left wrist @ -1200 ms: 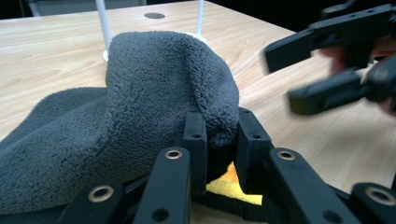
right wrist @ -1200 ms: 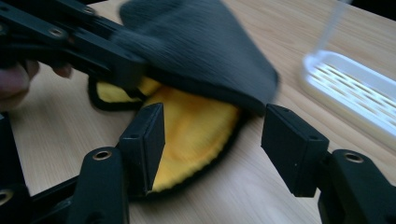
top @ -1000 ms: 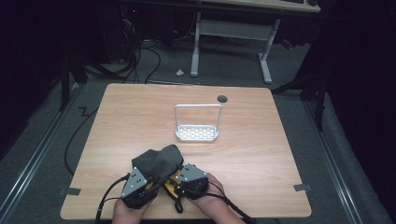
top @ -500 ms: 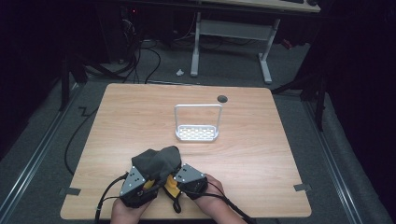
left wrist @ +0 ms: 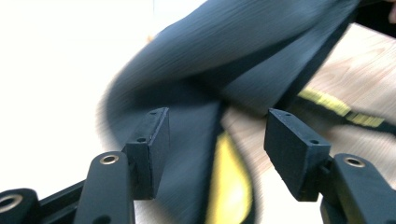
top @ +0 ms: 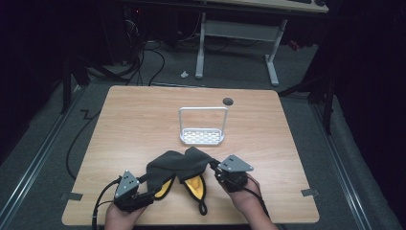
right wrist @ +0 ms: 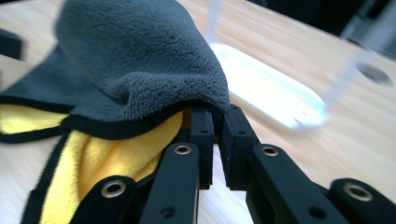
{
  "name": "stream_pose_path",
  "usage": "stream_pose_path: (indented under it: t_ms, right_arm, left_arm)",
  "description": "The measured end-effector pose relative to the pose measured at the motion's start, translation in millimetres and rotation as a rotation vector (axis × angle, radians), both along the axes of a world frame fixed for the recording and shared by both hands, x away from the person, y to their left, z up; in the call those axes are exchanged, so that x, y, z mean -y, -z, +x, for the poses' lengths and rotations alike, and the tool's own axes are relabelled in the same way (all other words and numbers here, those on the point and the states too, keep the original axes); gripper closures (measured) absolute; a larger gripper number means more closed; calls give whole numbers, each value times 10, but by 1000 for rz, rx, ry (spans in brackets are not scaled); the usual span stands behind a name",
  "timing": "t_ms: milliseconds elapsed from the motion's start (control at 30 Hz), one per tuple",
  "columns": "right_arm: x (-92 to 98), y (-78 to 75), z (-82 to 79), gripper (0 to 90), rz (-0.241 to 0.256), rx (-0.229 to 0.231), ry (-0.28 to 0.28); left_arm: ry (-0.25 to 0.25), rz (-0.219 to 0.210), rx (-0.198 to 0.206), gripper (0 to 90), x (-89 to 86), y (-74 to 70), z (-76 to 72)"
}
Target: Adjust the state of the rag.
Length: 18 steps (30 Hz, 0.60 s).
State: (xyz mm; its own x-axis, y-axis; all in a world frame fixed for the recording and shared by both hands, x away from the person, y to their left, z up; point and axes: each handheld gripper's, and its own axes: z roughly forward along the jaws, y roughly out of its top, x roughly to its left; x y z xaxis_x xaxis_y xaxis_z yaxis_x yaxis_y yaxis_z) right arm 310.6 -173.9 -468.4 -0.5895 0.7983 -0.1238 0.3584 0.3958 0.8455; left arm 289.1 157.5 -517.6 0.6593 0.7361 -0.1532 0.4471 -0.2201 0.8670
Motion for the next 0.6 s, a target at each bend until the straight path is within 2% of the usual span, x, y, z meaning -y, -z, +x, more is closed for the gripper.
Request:
stream_pose_path:
  t_ms: [67, 100, 133, 267, 333, 367, 400, 433, 500, 533, 567, 600]
  right_arm:
    - [205, 87, 3, 851, 11, -24, 56]
    - [205, 87, 3, 851, 11, -24, 56]
    - [368, 192, 1, 847, 26, -59, 93]
    - [525, 368, -19, 835, 37, -111, 129]
    - [525, 383, -26, 828, 39, -118, 130]
    - [518, 383, -27, 827, 37, -112, 122]
    - [506, 383, -32, 826, 37, -109, 122]
    - [498, 383, -34, 826, 37, -108, 121]
    - [479, 383, -43, 828, 38, -102, 115]
    - [477, 378, -45, 830, 35, -97, 114]
    - [477, 378, -45, 830, 35, -97, 114]
    - [502, 346, -51, 842, 44, -88, 127]
  left_arm:
    - [18, 18, -31, 408, 46, 37, 14]
    - [18, 18, -31, 408, 46, 37, 14]
    - [44, 40, -50, 412, 120, 67, 14]
    - [78, 72, -94, 410, 311, 110, 34]
    - [73, 129, -115, 401, 442, 140, 68]
    - [69, 181, -115, 411, 490, 153, 77]
    - [63, 207, -96, 470, 505, 148, 67]
    - [61, 224, -82, 584, 500, 139, 61]
    - [43, 195, -89, 773, 437, 121, 71]
    - [31, 160, -84, 812, 353, 85, 83]
    - [31, 160, -84, 827, 353, 85, 83]
    - [-4, 102, -67, 836, 190, -1, 99]
